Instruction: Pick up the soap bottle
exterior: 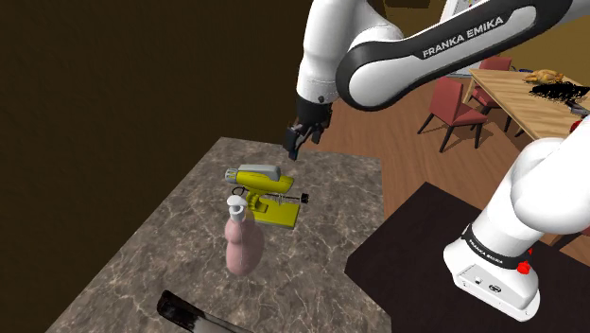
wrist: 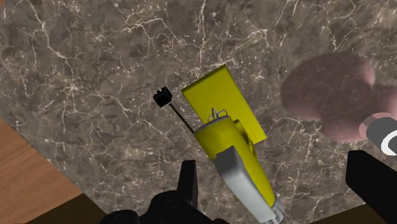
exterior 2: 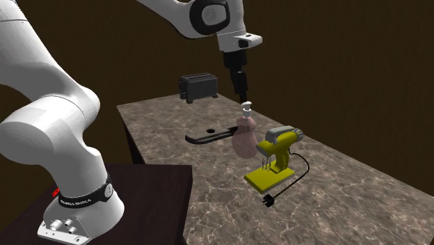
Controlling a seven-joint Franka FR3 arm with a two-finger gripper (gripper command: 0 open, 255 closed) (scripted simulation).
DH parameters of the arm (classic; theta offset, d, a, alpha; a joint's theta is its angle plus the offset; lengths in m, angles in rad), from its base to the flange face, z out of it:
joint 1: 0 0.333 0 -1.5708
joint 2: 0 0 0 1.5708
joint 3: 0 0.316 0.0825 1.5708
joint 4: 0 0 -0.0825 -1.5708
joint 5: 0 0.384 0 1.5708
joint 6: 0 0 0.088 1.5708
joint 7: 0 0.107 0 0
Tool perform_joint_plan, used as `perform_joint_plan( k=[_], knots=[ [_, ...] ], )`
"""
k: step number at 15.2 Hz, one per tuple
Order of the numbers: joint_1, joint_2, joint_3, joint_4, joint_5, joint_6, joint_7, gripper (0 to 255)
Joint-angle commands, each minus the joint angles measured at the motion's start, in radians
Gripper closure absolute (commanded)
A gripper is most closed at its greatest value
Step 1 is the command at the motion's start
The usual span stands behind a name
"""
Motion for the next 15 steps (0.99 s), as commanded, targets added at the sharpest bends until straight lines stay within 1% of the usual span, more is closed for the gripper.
perform_joint_plan(
  k=[1, 4, 8, 11, 15],
  knots=[
    [0.002, 0.062, 0.034, 0.027, -0.028, 0.038, 0.054, 0],
    [0.006, 0.166, 0.080, 0.088, -0.094, 0.078, 0.143, 0],
    [0.029, 0.314, 0.120, 0.188, -0.211, 0.110, 0.272, 0],
    [0.068, 0.429, 0.127, 0.278, -0.305, 0.117, 0.366, 0],
    [0.144, 0.580, 0.111, 0.416, -0.416, 0.109, 0.468, 0]
  ],
)
